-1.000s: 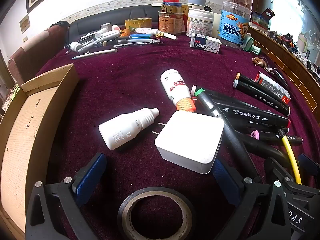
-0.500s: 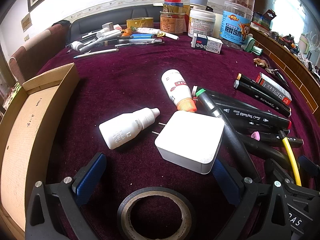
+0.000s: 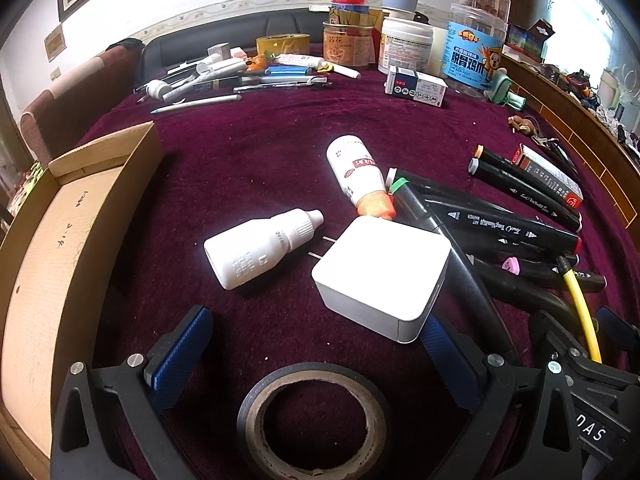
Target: Organize rigid objects
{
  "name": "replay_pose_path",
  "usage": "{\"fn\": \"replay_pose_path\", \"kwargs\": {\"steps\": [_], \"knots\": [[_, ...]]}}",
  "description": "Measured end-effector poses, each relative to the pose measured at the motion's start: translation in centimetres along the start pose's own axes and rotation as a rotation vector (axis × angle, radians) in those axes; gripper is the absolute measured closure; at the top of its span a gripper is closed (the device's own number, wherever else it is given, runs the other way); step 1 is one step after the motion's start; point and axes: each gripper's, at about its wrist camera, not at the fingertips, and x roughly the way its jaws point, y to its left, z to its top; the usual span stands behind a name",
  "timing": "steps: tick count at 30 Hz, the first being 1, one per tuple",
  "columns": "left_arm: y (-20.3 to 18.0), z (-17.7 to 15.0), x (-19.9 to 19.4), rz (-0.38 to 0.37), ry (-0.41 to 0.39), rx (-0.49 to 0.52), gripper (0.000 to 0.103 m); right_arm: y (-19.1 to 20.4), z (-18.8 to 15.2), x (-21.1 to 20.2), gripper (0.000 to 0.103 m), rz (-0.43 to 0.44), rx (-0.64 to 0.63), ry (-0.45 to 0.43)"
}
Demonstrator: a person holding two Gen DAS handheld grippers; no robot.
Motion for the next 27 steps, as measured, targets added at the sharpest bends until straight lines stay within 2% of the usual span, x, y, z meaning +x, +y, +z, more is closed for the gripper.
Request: {"fn": "replay_pose_path", "kwargs": {"steps": [4, 8, 12, 18, 22, 25, 27], "knots": [[0.3, -0.1, -0.2, -0.030, 0.034, 0.040, 0.001, 0.0, 0.0, 0.0, 0.000, -0.002, -0.001, 0.001], [0.4, -0.8, -0.7, -0.038, 0.018, 0.051, 0.001, -0.1, 0.0, 0.0, 0.001, -0.002, 0.002, 0.002], [0.3, -1.0, -0.9, -0.042, 0.022, 0.065, 0.001, -0.9, 0.5, -0.2, 0.000, 0.028, -0.049, 0.071], [0.4, -1.6, -1.4, -0.052, 0.021, 0.074, 0.001, 0.3, 1.0, 0.4, 0.001, 0.013, -0.044, 0.078], [0.8, -1.8, -1.7, -0.068, 0.033, 0.080, 0.001, -1.0, 0.3, -0.5, 0.000, 0.018, -0.034, 0.090], [0.8, -1.8, -1.7, -0.069, 0.034, 0.081, 0.001, -2.0, 0.1, -3.2, 0.000, 0.018, 0.007, 0.000], [0.7, -1.8, -1.6, -0.067, 0.035, 0.084, 0.001, -2.5, 0.0, -6.2, 0.000, 0.011, 0.009, -0.097]]}}
